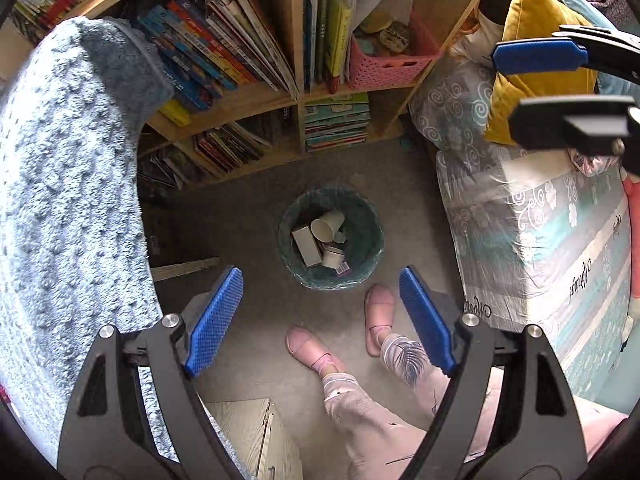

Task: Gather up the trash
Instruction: 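Move both tools back over the bed toward the red box and small white box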

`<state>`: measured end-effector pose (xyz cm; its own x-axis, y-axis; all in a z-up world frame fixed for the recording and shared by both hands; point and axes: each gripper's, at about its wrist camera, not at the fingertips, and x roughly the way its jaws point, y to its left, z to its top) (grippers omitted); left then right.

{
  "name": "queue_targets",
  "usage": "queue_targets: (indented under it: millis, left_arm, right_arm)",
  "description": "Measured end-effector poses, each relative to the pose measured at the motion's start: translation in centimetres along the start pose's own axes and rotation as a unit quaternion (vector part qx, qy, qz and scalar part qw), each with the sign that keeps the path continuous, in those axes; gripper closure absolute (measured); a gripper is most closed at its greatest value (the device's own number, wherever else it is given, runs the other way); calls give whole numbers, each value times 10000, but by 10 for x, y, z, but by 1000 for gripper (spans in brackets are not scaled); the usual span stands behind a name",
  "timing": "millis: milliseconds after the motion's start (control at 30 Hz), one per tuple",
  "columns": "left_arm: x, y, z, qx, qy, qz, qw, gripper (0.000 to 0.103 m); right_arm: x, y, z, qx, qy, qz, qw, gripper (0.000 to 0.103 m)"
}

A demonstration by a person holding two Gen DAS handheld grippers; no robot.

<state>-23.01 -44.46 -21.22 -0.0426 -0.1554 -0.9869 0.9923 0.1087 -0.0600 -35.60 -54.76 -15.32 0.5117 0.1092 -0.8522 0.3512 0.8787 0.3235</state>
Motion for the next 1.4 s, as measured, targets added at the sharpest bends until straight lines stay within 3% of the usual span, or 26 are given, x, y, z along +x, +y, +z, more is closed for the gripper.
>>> queue_targets:
  millis: [333, 633, 867, 1100, 1233, 1400]
  left_arm:
    - [-66, 56, -37, -576, -524, 218, 9967, 25]
    - [-141, 159, -113, -1532, -957, 843, 9799, 24]
    - [-185, 256, -196, -2421, -1074, 1397, 9541, 22]
    - [-215, 347, -265, -2776, -1033, 2042, 9330, 17]
    - [-224, 392, -294, -2822, -1025, 2186, 9285, 17]
    - [-214, 438, -311, -2729, -917, 2168, 9328, 17]
  right_arm:
    - [-3, 35, 33, -431, -138, 101, 9989, 41]
    - [15, 124, 89, -1313, -246, 512, 9897, 41]
    - [42, 224, 124, -2160, -205, 880, 9722, 40]
    - [78, 319, 147, -2834, -11, 1166, 9519, 40]
    - [100, 374, 158, -3234, 155, 1310, 9370, 40]
    - [129, 430, 173, -3546, 335, 1373, 9243, 40]
